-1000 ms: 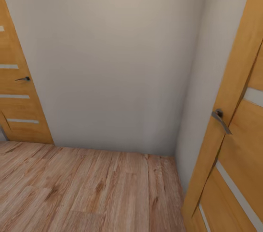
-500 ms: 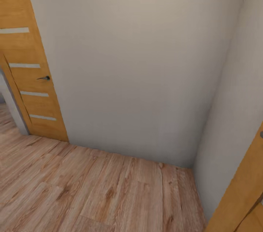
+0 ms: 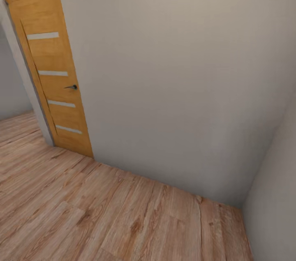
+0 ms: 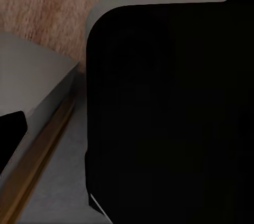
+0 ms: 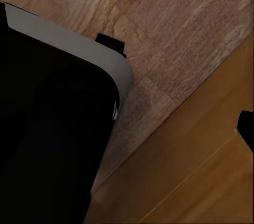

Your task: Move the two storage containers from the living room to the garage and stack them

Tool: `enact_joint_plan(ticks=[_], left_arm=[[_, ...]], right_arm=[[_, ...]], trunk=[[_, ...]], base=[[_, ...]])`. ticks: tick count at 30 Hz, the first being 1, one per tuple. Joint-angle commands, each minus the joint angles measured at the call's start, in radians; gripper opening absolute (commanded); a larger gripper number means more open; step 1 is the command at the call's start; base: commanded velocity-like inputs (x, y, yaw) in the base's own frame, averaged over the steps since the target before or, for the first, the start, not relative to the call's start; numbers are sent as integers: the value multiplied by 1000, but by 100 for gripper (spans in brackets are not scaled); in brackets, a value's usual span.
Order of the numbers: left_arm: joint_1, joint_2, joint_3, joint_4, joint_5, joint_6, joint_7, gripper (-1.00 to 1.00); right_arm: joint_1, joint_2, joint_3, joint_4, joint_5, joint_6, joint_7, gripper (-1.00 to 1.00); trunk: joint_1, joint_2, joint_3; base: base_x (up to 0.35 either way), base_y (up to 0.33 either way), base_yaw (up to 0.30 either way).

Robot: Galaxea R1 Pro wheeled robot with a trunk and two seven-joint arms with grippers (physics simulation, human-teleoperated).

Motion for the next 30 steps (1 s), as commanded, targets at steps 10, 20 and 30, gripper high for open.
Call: enact_joint_plan(ticks=[10, 20, 30], left_arm=[[0, 1, 1, 0, 2, -1, -1, 100], [0, 1, 1, 0, 2, -1, -1, 100], [0, 1, 1, 0, 2, -1, 1, 100]], right_arm=[[-1, 0, 8, 3, -10, -5, 2, 100], [-1, 0, 8, 3, -11, -5, 2, 100], [-1, 0, 8, 3, -10, -6, 2, 100]], trunk=[[0, 0, -1], [0, 0, -1], [0, 0, -1]], base=[[276, 0, 51], [316, 0, 7], [305, 0, 247]])
